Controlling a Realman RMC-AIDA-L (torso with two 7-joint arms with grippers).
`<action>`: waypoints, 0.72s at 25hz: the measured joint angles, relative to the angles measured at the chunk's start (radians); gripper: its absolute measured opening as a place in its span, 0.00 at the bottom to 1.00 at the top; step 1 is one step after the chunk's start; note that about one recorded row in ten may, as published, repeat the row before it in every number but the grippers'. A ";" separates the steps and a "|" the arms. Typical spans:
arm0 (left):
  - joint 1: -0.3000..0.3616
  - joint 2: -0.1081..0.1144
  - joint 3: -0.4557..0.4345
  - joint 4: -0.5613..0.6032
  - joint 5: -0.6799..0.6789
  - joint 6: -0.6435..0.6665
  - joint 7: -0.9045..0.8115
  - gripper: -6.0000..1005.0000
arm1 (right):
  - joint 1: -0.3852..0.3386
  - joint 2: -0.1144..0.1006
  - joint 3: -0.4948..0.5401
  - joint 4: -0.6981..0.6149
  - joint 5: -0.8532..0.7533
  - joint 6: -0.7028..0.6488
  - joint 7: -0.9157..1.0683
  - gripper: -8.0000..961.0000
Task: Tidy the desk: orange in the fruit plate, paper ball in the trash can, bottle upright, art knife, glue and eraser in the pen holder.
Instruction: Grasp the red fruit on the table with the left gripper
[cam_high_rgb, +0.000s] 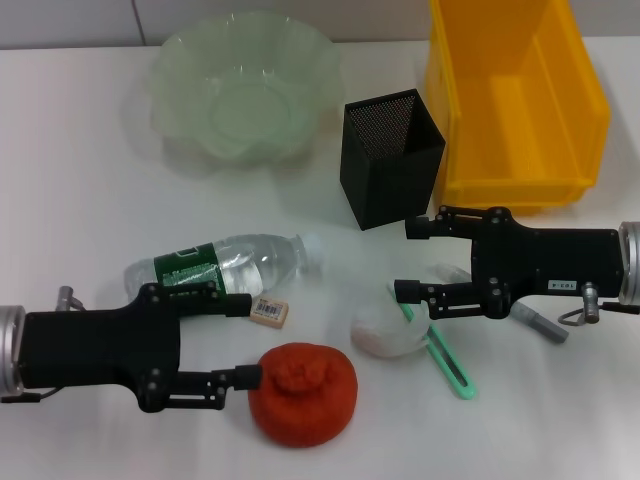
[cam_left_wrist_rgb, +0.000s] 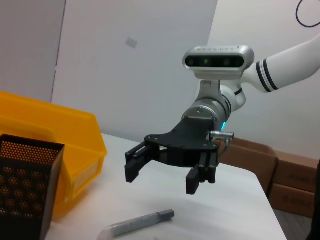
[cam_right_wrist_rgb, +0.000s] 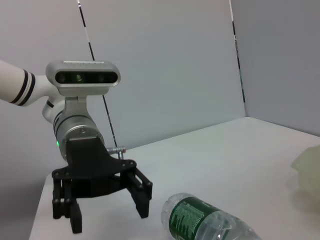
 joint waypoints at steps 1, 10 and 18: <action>0.000 -0.004 0.000 0.000 0.003 -0.003 0.002 0.74 | 0.000 0.000 0.000 0.000 0.000 0.000 0.000 0.85; 0.000 -0.032 0.000 -0.007 0.032 -0.049 0.029 0.73 | 0.004 0.000 0.000 0.003 0.000 0.006 0.000 0.85; -0.008 -0.064 0.001 -0.016 0.082 -0.140 0.046 0.73 | 0.006 -0.003 -0.002 0.006 0.000 0.012 0.000 0.85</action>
